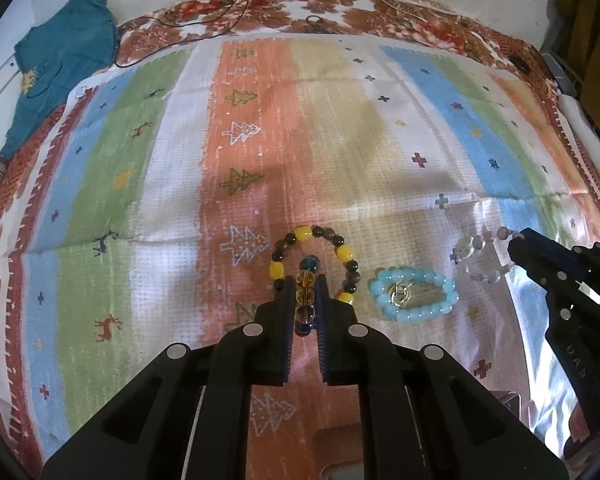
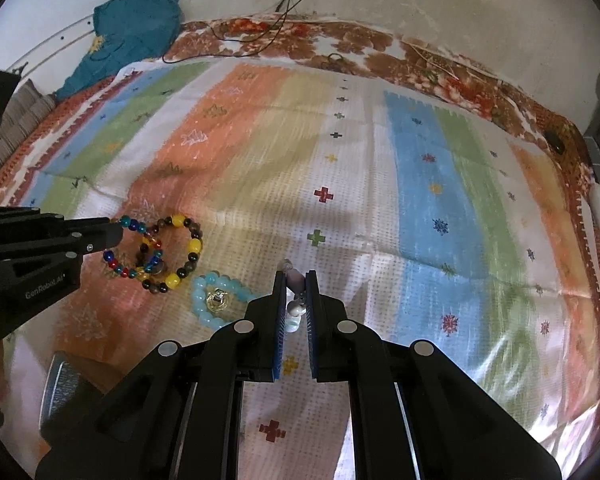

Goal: Organize jewelry
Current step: 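Grasp the multicolour beaded bracelet with the left tool while the right tool grips the clear bead bracelet, then lift both bracelets and carry them toward the silver tin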

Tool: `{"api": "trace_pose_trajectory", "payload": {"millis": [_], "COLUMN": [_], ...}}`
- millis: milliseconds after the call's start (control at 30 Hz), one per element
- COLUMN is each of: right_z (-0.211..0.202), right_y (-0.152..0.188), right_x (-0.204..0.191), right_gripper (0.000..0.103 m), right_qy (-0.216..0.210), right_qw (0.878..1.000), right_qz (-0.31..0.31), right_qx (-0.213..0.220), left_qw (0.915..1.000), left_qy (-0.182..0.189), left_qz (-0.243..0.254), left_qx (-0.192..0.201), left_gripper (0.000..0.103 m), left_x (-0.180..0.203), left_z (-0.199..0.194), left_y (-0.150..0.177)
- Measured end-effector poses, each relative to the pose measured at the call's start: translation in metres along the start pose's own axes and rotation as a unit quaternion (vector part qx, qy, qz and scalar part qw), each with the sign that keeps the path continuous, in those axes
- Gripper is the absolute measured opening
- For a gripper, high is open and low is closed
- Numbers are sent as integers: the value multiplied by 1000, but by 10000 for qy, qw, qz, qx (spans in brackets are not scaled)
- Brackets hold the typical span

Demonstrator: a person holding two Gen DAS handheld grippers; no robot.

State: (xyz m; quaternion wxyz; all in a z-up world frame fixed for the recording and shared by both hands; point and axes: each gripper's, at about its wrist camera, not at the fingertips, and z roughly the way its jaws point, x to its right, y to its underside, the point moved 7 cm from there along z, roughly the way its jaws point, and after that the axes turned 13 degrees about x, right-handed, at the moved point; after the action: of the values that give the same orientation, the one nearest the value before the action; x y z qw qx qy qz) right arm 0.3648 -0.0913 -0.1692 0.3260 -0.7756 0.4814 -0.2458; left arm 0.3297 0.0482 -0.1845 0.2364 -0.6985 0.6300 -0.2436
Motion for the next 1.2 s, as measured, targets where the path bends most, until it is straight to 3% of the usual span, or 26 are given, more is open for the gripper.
{"api": "trace_pose_trajectory", "payload": {"millis": [367, 567, 1200], "right_z": [-18, -36, -83], "right_y": [3, 0, 0], "right_x": [0, -1, -7], "right_gripper": [10, 10, 10], "right_qy": [-50, -64, -253], "right_qw": [9998, 9994, 9978], "right_qz": [187, 249, 187], "right_qx": [88, 252, 578], "left_qw": [9999, 9988, 9956], "left_qy": [-40, 221, 511], "left_qz": [-49, -331, 37], "left_qx": [113, 290, 785], "left_gripper": [9, 9, 9], "left_x": [-7, -5, 31], "left_z": [-28, -56, -119], "left_y": [2, -5, -2]}}
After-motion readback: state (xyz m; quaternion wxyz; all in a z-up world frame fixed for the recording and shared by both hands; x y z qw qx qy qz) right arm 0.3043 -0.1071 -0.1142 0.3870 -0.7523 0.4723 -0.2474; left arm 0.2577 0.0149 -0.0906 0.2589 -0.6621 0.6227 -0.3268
